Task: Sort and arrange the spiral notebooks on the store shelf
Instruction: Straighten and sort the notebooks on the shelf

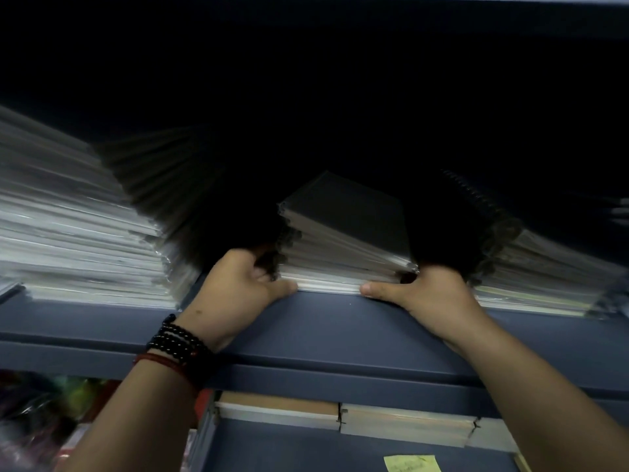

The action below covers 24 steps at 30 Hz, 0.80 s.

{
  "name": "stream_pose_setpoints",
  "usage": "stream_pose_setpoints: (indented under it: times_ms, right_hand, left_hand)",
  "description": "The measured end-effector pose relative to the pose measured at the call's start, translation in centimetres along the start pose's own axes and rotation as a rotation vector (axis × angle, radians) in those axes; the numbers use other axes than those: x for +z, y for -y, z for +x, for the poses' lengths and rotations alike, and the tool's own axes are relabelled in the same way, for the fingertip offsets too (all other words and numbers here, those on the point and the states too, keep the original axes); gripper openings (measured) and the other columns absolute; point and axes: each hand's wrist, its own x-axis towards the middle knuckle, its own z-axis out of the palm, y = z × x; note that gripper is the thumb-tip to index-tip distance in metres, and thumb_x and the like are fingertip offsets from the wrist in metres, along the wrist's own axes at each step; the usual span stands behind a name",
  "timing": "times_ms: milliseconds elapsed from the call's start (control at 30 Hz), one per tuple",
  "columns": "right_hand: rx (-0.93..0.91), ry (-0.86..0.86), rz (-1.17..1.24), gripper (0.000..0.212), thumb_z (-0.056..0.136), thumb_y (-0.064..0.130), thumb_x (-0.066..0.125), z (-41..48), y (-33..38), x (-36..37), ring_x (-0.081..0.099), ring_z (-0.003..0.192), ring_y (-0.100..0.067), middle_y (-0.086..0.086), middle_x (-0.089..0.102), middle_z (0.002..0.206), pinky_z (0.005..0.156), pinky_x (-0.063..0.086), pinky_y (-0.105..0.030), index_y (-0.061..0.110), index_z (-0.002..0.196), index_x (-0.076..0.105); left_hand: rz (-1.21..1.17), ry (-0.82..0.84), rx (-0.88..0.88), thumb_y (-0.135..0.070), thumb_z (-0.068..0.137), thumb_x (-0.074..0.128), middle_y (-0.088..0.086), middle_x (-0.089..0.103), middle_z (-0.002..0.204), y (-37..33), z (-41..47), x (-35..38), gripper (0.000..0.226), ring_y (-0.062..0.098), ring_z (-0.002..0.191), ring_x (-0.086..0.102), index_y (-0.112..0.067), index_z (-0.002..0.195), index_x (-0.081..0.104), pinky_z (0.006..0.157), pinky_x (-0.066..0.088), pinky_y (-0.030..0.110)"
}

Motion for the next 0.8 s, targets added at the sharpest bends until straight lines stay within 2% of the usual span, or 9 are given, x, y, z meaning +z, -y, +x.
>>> stream_pose_setpoints:
  times_ms: [67,133,267,367,500,567,667,733,800]
  right_hand:
    - [0.039,0.052,0.061,0.036,0.067,0.031,0.092,0.1,0.1,-0.2,0.068,0.083,-0.019,-0.005,0.071,0.09,0.081,0.058,-0.039,0.013,0.087,0.069]
    - [0.08,0.064,0.157,0.028,0.068,0.016,0.091,0.3,-0.1,-0.2,0.072,0.083,-0.027,-0.014,0.074,0.089,0.079,0.059,-0.043,0.006,0.086,0.073]
    - [0.05,0.005,0.287,0.035,0.065,0.007,0.091,0.8,-0.9,0.1,0.073,0.087,-0.025,-0.008,0.075,0.092,0.08,0.06,-0.036,0.007,0.095,0.073]
    - [0.034,0.022,0.249,0.034,0.067,0.011,0.091,1.1,-1.1,0.3,0.072,0.089,-0.025,-0.007,0.076,0.093,0.084,0.06,-0.04,0.008,0.095,0.073]
    - [0.064,0.047,0.264,0.026,0.067,0.007,0.089,1.1,-0.9,0.2,0.072,0.087,-0.026,-0.009,0.075,0.091,0.085,0.06,-0.042,0.006,0.087,0.072]
    - [0.082,0.02,0.269,0.028,0.065,0.008,0.091,0.9,-0.8,0.3,0.072,0.086,-0.03,-0.014,0.075,0.091,0.083,0.059,-0.044,0.004,0.086,0.072]
    - [0.081,-0.004,0.285,0.028,0.064,0.006,0.09,0.6,-0.6,0.4,0.072,0.087,-0.032,-0.017,0.074,0.093,0.08,0.059,-0.044,0.002,0.085,0.072]
    - [0.073,0.01,0.314,0.025,0.064,0.005,0.09,0.6,-0.5,0.2,0.073,0.087,-0.031,-0.016,0.075,0.092,0.081,0.059,-0.043,0.0,0.083,0.074]
    - [0.063,0.022,0.366,0.024,0.063,0.004,0.09,0.5,-0.4,0.0,0.073,0.083,-0.024,-0.007,0.077,0.084,0.077,0.058,-0.035,0.002,0.081,0.075]
  left_hand:
    - [-0.073,0.05,0.002,0.02,0.075,0.075,0.002,0.073,0.118,-0.1,-0.1,-0.1,0.058,0.014,0.112,0.068,-0.007,0.124,0.062,0.102,0.052,0.028]
    - [-0.129,0.085,0.024,0.033,0.071,0.065,-0.002,0.076,0.108,-0.3,-0.1,-0.1,0.062,0.009,0.104,0.07,-0.007,0.12,0.063,0.089,0.054,0.018]
    - [-0.196,0.093,0.062,0.027,0.056,0.063,-0.006,0.076,0.095,-0.2,0.4,0.1,0.061,0.009,0.093,0.07,-0.01,0.104,0.067,0.077,0.054,0.014]
    - [-0.161,0.112,0.071,0.035,0.069,0.061,-0.005,0.077,0.104,-0.4,0.3,0.6,0.063,0.01,0.101,0.072,-0.01,0.113,0.064,0.082,0.054,0.015]
    - [-0.085,0.117,0.044,0.012,0.065,0.081,-0.001,0.076,0.113,-0.4,0.2,0.7,0.059,0.015,0.11,0.07,-0.011,0.116,0.064,0.1,0.051,0.028]
    - [-0.044,0.081,0.033,0.004,0.065,0.085,-0.005,0.077,0.109,-0.3,0.2,0.9,0.051,0.012,0.107,0.071,-0.015,0.109,0.067,0.103,0.051,0.034]
    - [0.042,0.001,0.038,-0.027,0.055,0.089,-0.008,0.078,0.102,-0.7,-0.1,1.2,0.051,0.012,0.101,0.072,-0.019,0.101,0.069,0.102,0.053,0.042]
    - [0.041,-0.009,0.074,-0.039,0.055,0.089,-0.008,0.076,0.11,-1.1,-0.3,1.4,0.065,0.012,0.107,0.07,-0.022,0.113,0.067,0.102,0.052,0.044]
    - [0.03,-0.02,0.122,-0.04,0.06,0.089,-0.009,0.071,0.12,-1.6,-0.6,1.6,0.075,0.011,0.114,0.067,-0.023,0.127,0.061,0.104,0.051,0.041]
